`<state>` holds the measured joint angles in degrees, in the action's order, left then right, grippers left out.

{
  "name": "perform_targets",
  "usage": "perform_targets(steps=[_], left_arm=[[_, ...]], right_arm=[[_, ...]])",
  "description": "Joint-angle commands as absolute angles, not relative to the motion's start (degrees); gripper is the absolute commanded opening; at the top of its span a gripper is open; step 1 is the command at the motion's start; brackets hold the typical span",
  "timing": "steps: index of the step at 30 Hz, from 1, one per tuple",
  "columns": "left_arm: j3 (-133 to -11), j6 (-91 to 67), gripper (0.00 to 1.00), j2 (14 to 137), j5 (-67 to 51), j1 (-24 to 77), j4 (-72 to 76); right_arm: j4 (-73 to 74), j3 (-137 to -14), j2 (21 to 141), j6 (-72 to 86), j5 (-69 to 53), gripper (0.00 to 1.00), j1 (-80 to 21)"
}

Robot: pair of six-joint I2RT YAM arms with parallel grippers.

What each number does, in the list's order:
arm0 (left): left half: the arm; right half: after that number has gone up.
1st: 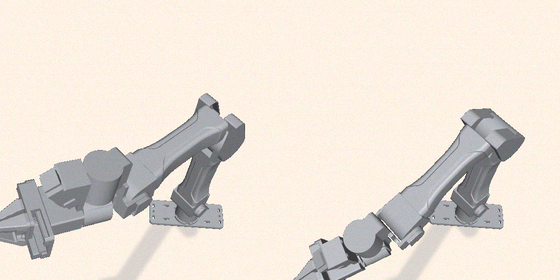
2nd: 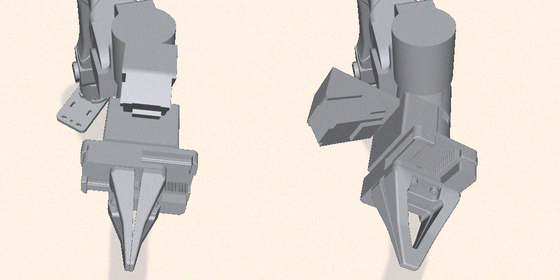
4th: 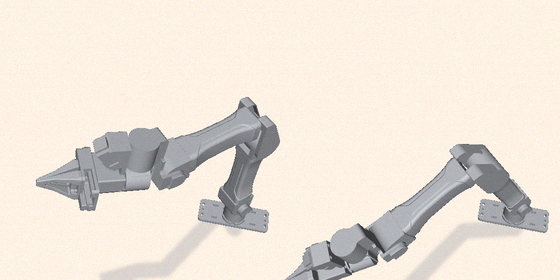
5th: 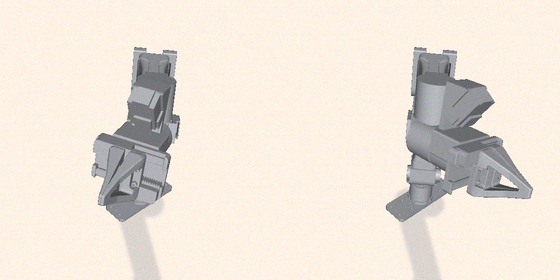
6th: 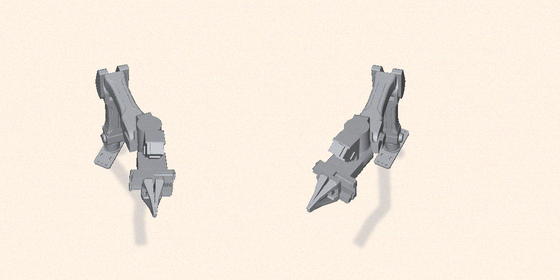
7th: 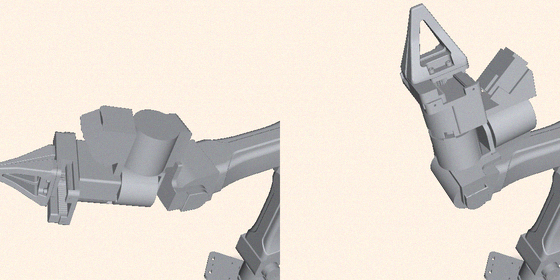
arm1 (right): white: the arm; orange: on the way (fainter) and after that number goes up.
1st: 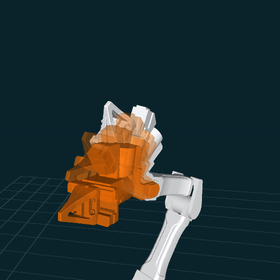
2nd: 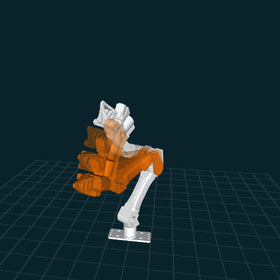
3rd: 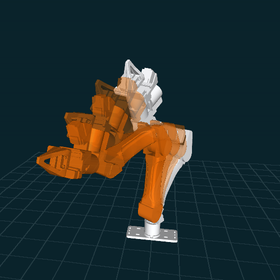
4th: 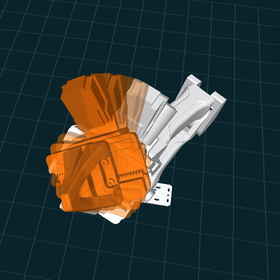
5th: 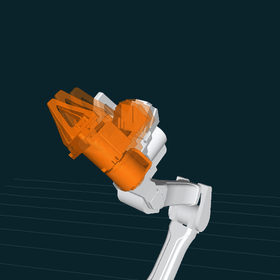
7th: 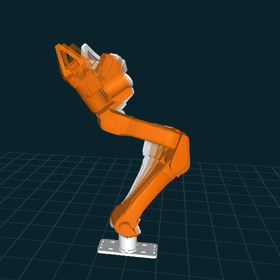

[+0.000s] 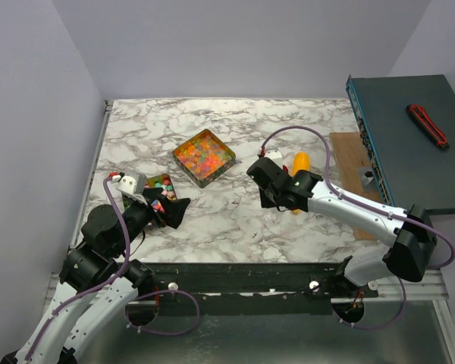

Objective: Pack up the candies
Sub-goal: Pick up the packing bottle from the center of the board.

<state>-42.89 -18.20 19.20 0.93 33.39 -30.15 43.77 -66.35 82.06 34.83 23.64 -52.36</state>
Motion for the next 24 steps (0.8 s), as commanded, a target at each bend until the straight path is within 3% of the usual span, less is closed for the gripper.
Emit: perform_targets(steps=[1,7,13,24], left_arm=[[-42.9,-18.5,0.99,19.4,0.6,33.2,-31.0],[-42.9,-18.5,0.99,19.3,0.7,33.2,-31.0],[-42.8,-18.5,0.99,19.3,0.7,33.2,-31.0],[-42.9,-18.5,0.99,19.3,0.9,33.2,-31.1]], right_arm=[[42.3,-65.6,83.7,34.1,22.1,0.24,-51.8],[42.8,-65.1,84.0,34.2,22.8,0.18,-51.7],[43.0,-64.7,84.1,34.4,22.5,0.01,-51.6],[47.3,-70.7,81.0,33.0,17.5,0.01,-51.8]])
